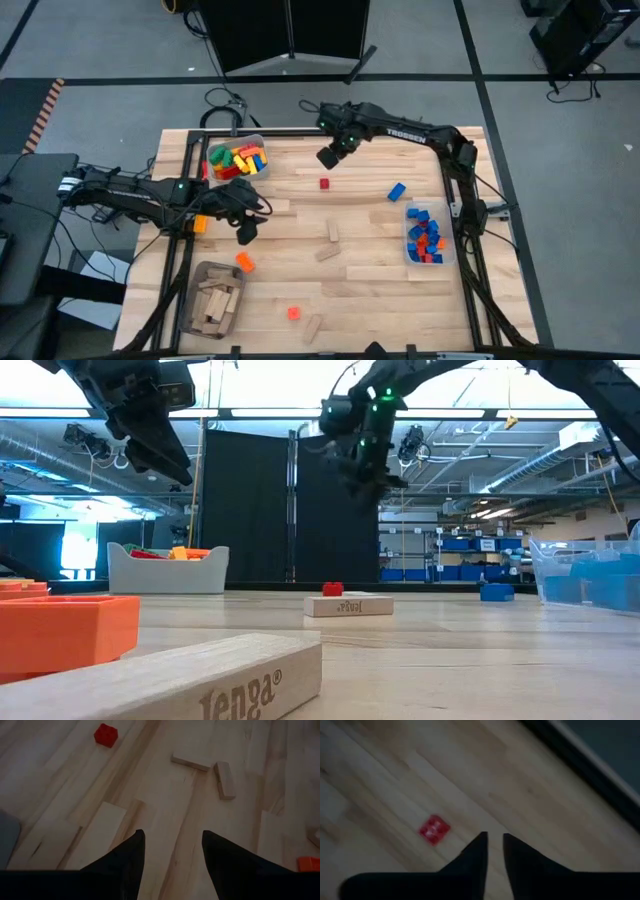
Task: Sort blocks by size
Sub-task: Put the small red game piece into the transparent bin
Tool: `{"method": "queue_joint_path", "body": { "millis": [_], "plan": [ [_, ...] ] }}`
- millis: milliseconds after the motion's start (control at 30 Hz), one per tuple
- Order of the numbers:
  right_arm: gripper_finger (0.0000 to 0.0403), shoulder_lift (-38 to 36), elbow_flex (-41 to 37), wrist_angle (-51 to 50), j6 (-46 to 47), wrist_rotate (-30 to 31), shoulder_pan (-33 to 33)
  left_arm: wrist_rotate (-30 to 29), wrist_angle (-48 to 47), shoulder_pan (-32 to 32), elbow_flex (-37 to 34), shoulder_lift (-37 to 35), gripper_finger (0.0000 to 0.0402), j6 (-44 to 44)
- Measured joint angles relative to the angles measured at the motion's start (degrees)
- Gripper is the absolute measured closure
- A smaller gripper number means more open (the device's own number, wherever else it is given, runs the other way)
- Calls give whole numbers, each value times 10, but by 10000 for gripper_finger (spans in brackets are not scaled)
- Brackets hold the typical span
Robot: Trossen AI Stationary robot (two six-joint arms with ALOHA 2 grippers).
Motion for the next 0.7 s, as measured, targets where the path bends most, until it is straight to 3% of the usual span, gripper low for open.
{"method": "queue_joint_path", "body": {
  "millis": [233,367,700],
  "plan": [
    [227,1,-107,67,21,-5,15,-31,18,0,0,0,198,0],
    [174,1,-156,172,1,-27,29,-59,30,0,0,0,198,0],
    [112,1,-212,288,-79,-46,56,-69,33,0,0,0,198,0]
  ]
}}
